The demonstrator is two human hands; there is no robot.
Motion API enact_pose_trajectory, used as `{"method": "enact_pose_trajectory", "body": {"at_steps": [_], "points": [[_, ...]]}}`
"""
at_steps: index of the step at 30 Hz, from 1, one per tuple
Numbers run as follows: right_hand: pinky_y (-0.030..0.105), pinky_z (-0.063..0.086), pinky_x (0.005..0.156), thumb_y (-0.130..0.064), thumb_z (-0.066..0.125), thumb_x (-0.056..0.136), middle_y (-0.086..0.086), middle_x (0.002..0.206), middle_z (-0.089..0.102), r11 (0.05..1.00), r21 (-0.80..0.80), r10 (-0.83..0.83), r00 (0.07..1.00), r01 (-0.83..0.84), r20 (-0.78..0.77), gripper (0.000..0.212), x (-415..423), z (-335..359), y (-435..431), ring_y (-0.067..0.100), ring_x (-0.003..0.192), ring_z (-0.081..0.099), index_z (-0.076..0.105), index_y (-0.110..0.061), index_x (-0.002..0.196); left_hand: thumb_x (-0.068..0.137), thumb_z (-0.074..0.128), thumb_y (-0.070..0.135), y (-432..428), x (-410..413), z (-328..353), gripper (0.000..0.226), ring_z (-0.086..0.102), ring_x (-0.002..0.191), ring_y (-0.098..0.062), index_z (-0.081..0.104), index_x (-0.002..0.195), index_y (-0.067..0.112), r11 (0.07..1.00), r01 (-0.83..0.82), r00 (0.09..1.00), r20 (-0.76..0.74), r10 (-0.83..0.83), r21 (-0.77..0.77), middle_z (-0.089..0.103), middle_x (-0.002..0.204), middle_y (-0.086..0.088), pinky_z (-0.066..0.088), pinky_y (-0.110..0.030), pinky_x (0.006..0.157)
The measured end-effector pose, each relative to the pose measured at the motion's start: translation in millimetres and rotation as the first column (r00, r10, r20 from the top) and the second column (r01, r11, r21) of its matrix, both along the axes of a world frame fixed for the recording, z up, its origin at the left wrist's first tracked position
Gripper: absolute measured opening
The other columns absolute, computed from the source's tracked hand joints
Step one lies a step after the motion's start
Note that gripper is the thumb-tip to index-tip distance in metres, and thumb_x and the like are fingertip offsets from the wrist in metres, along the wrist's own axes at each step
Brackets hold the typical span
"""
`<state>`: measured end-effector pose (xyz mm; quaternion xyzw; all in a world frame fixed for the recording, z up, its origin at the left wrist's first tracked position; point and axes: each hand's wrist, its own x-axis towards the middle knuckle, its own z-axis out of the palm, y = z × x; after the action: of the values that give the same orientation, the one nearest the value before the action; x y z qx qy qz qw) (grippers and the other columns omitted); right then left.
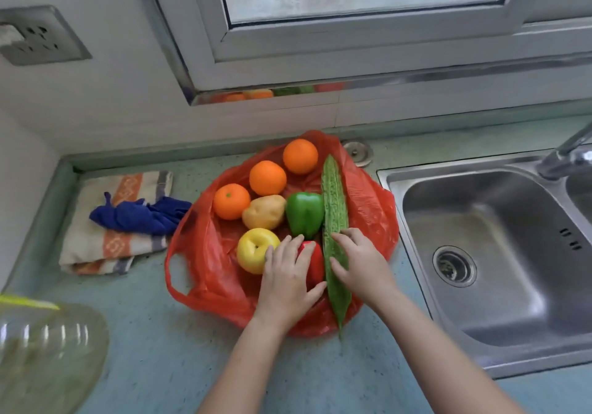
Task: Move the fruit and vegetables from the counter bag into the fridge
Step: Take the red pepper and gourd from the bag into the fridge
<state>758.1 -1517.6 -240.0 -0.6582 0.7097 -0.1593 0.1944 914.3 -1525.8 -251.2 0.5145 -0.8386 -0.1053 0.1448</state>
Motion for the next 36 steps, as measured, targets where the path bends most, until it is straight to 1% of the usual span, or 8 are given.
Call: {"method": "enact_pose_trajectory", "body": {"at_steps": [6,12,17,25,28,30,32,36], "points": [[0.039,0.049,0.086,-0.026,0.063,0.082,0.009,0.139,0.037,0.999,0.01,-0.046,0.999,0.046,0.029,0.056,-1.3,-10.3,-7.1,0.027,0.12,0.043,0.045,-0.015,0.134,0.05,0.084,0.043,-12.8,4.8,-2.4,0.083,0.056,0.114,-0.031,0.057,0.122,0.012,0.999,0.041,0.998,0.044,-0.04,-0.022,0.06,0.121,-0.011,0.032,-0.057,0.096],[0.034,0.041,0.097,-0.031,0.063,0.082,0.01,0.147,0.021,0.987,0.104,-0.14,0.971,0.122,0.192,0.067,6.6,-16.8,-10.9,0.025,0.129,0.036,0.031,-0.025,0.141,0.044,0.086,0.045,-15.7,10.5,-2.8,0.091,0.059,0.108,-0.027,0.054,0.123,0.013,0.995,0.082,0.992,0.097,-0.076,-0.06,0.061,0.118,-0.012,0.034,-0.055,0.095],[0.038,0.038,0.101,-0.027,0.065,0.081,0.011,0.132,0.034,0.97,0.16,-0.23,0.912,0.185,0.339,0.069,7.6,-22.2,-15.5,0.025,0.124,0.039,0.03,-0.031,0.14,0.043,0.087,0.043,-17.3,12.8,-1.5,0.091,0.06,0.105,-0.027,0.055,0.122,0.013,0.994,0.084,0.994,0.079,-0.079,-0.068,0.062,0.114,-0.009,0.035,-0.055,0.095],[0.032,0.04,0.095,-0.023,0.063,0.079,0.006,0.113,0.041,0.964,0.071,-0.264,0.888,0.257,0.376,0.059,7.8,-6.5,-13.5,0.022,0.109,0.047,0.043,-0.028,0.134,0.05,0.085,0.041,-10.3,14.4,10.7,0.086,0.055,0.109,-0.026,0.053,0.125,0.014,1.0,0.019,0.998,-0.057,-0.019,0.001,0.059,0.118,-0.007,0.039,-0.052,0.096],[0.018,0.035,0.088,-0.02,0.063,0.08,0.002,0.108,0.041,0.969,0.045,-0.241,0.882,0.244,0.405,0.056,2.7,3.4,-7.0,0.017,0.106,0.046,0.044,-0.029,0.133,0.054,0.082,0.04,-6.0,15.5,20.6,0.083,0.053,0.111,-0.026,0.051,0.126,0.013,1.0,0.016,0.993,-0.121,-0.016,-0.001,0.057,0.121,-0.007,0.044,-0.046,0.095],[0.004,0.029,0.077,-0.017,0.064,0.08,0.001,0.106,0.041,0.971,0.015,-0.223,0.878,0.24,0.423,0.055,-0.7,12.4,-0.6,0.014,0.101,0.046,0.046,-0.028,0.131,0.057,0.081,0.04,-1.9,15.2,29.5,0.082,0.051,0.114,-0.025,0.05,0.128,0.013,1.0,0.01,0.987,-0.162,-0.012,-0.012,0.056,0.124,-0.007,0.043,-0.042,0.096],[-0.005,0.027,0.074,-0.014,0.064,0.08,0.003,0.106,0.043,0.972,-0.01,-0.205,0.869,0.235,0.45,0.054,-3.8,22.8,6.6,0.011,0.096,0.045,0.048,-0.026,0.13,0.058,0.081,0.04,3.9,14.8,38.7,0.083,0.049,0.116,-0.023,0.049,0.129,0.013,1.0,0.008,0.98,-0.196,-0.014,-0.029,0.055,0.125,-0.006,0.041,-0.039,0.098],[-0.007,0.027,0.075,-0.012,0.065,0.079,0.007,0.108,0.049,0.972,-0.073,-0.163,0.866,0.223,0.472,0.054,-10.3,46.0,24.4,0.01,0.094,0.047,0.05,-0.025,0.129,0.062,0.073,0.049,17.5,12.2,61.2,0.081,0.043,0.118,-0.014,0.046,0.13,0.016,0.999,0.009,0.953,-0.301,-0.018,-0.031,0.052,0.127,0.0,0.029,-0.021,0.103]]}}
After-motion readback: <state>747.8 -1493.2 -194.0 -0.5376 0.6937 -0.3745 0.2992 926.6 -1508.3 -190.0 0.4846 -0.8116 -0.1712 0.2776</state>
